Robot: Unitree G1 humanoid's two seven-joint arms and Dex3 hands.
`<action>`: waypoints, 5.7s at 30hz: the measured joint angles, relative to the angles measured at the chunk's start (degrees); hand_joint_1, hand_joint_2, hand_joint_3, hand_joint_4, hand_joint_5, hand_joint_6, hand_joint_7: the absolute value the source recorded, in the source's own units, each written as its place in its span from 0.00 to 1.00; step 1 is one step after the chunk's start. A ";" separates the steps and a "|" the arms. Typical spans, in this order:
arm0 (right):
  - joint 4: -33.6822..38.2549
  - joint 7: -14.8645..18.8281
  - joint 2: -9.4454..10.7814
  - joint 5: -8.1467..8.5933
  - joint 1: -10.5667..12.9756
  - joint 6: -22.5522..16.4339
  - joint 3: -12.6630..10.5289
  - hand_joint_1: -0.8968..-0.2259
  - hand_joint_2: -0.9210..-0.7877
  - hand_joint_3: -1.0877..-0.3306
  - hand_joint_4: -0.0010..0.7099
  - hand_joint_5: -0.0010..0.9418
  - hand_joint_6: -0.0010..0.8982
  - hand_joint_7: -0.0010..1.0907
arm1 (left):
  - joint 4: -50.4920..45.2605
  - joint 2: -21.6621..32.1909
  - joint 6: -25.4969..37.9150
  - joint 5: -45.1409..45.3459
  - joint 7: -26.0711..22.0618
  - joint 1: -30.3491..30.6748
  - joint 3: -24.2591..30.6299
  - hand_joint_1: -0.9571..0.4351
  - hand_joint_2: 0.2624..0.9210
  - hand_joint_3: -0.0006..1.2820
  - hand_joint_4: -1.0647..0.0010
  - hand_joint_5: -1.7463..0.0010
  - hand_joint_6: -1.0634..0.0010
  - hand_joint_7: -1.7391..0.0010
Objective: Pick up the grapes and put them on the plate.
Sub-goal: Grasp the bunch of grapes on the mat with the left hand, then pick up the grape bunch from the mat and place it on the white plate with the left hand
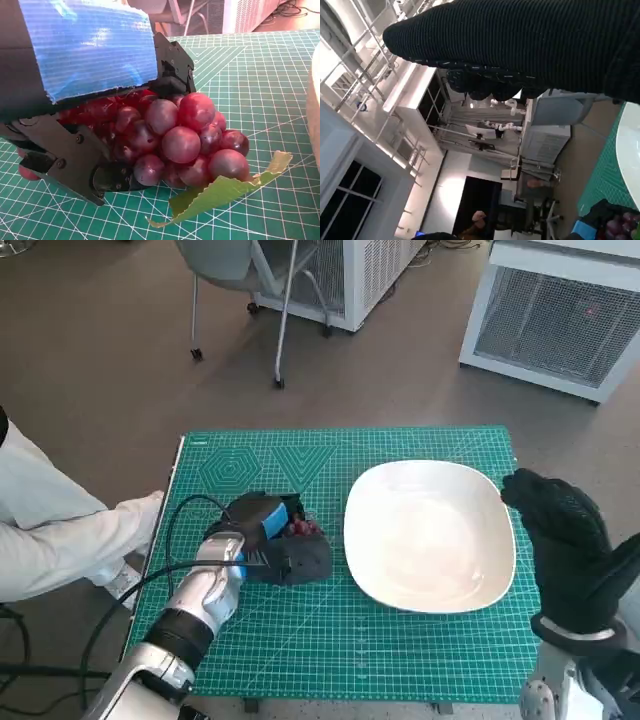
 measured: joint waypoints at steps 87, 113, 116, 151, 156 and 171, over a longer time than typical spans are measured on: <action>2.55 0.92 -0.09 0.45 -2.07 -1.39 -0.61 0.73 0.00 0.67 0.76 0.28 0.28 0.75 | -33.78 -6.06 1.27 7.50 -7.64 -8.97 -2.83 0.69 1.00 0.12 0.41 0.24 0.51 0.33; 0.94 -0.06 -0.13 0.45 0.15 -2.13 -2.40 0.73 0.00 0.68 0.77 0.26 0.30 0.72 | -3.70 -18.31 -4.62 3.84 -4.88 -19.21 -4.47 0.69 1.00 0.22 0.62 0.17 0.62 0.18; 0.91 -0.13 -0.12 0.45 0.21 -2.13 -2.48 0.73 0.00 0.68 0.77 0.26 0.30 0.72 | -2.69 -18.59 -4.36 3.66 -5.43 -19.29 -4.50 0.69 1.00 0.24 0.64 0.16 0.63 0.17; -0.46 -1.22 0.24 0.39 0.54 -1.41 -1.68 0.74 0.00 0.68 0.78 0.25 0.30 0.72 | 0.59 -18.71 -4.47 4.52 -2.61 -20.01 -8.67 0.28 0.99 0.02 0.87 1.00 0.81 1.00; -0.46 -1.30 0.24 0.31 0.54 -1.41 -1.62 0.74 0.00 0.68 0.78 0.25 0.30 0.73 | 0.60 -18.00 -6.28 4.53 -0.20 -19.53 -8.70 0.28 1.00 0.03 0.87 1.00 0.81 1.00; -0.45 -1.81 0.54 -0.72 0.46 -1.50 -1.14 0.74 0.00 0.68 0.78 0.25 0.30 0.73 | -7.56 -10.35 -12.66 2.34 9.33 -11.19 -4.28 0.33 1.00 0.04 0.87 1.00 0.74 0.98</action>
